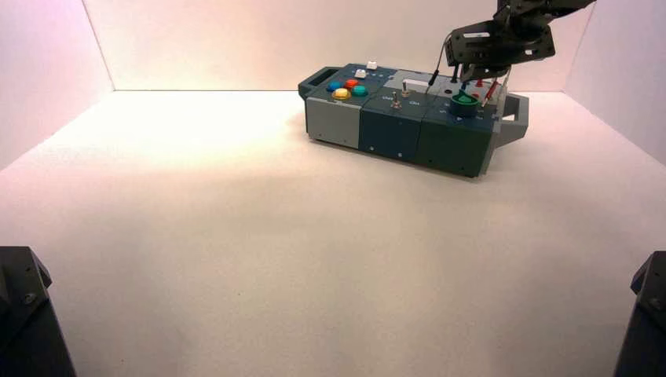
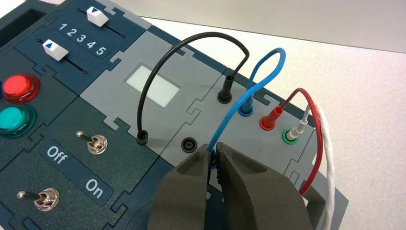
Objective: Insert the blue wire.
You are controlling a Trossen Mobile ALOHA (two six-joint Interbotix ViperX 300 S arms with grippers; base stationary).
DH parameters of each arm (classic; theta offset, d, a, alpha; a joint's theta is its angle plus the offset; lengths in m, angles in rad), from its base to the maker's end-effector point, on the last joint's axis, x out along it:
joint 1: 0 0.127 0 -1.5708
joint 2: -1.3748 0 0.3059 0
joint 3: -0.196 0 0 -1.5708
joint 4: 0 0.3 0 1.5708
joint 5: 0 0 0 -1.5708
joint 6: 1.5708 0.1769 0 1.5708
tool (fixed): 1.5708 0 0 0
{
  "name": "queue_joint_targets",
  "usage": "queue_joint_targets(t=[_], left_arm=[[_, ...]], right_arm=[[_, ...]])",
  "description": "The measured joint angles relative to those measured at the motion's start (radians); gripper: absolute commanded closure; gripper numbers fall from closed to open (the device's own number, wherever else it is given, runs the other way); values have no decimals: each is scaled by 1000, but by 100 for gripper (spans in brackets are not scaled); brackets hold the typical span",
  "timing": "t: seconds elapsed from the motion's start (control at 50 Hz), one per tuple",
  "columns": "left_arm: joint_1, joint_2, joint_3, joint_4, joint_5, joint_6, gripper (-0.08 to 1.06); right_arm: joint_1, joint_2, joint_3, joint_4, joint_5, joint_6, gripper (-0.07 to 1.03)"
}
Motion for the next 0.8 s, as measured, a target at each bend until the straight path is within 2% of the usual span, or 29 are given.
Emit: queue_joint_targets(t=[0.8], left_arm=[[2,-2,0,2,2,0,45]], right_arm=[[-2,-8,2,0,25,0,99]])
